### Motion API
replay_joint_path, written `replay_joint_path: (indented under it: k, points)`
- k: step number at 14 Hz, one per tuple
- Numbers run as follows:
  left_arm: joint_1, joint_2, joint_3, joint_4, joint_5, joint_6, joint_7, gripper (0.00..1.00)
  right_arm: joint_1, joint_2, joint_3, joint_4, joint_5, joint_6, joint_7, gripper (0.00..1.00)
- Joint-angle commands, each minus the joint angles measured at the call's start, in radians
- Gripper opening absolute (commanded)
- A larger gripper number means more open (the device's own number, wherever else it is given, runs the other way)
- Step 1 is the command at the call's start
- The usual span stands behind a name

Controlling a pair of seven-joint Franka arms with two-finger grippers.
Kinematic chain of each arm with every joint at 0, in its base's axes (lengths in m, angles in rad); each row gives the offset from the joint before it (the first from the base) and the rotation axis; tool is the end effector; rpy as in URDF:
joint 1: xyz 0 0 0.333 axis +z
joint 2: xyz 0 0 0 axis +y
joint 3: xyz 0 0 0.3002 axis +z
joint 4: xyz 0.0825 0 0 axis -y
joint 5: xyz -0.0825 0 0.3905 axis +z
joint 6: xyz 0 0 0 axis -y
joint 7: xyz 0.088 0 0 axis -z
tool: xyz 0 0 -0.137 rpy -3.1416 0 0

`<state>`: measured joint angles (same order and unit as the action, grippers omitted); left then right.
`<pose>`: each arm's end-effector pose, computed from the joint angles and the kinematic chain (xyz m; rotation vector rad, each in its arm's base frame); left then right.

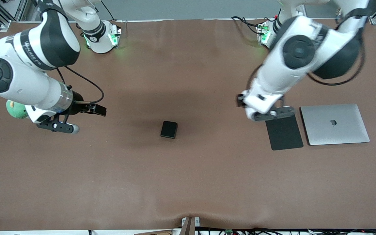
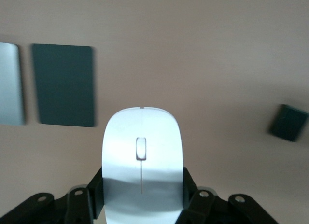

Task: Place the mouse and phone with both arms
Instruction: 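Grasp the mouse with the left gripper and carry it toward the mouse pad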

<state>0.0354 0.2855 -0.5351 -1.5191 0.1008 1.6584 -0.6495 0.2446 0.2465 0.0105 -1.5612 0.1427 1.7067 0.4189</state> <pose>0.5689 -0.2618 0.4606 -3.1084 -0.2269 0.1773 0.6017 0.1746 0.4486 -3.0187 0.2884 0.2165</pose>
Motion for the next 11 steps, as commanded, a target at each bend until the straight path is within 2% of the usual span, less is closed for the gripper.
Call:
replay_joint_path:
  k: [1, 3, 5, 8, 11]
  points:
    - [0.182, -0.155, -0.013, -0.215, -0.042, 0.032, 0.144, 0.18, 0.042, 0.036, -0.004, -0.003, 0.026, 0.051, 0.015, 1.00]
    - [0.300, -0.170, -0.013, -0.254, -0.050, 0.046, 0.261, 0.18, 0.085, 0.063, -0.006, 0.001, 0.026, 0.074, 0.070, 1.00]
    - [0.365, -0.170, -0.011, -0.333, -0.050, 0.125, 0.329, 0.18, 0.105, 0.085, -0.006, 0.003, 0.028, 0.085, 0.103, 1.00]
    - [0.383, -0.148, -0.008, -0.556, -0.037, 0.431, 0.340, 0.18, 0.146, 0.117, -0.006, 0.001, 0.028, 0.102, 0.145, 1.00]
    - [0.382, -0.036, -0.003, -0.670, -0.004, 0.688, 0.338, 0.18, 0.191, 0.161, -0.006, 0.001, 0.028, 0.169, 0.196, 1.00]
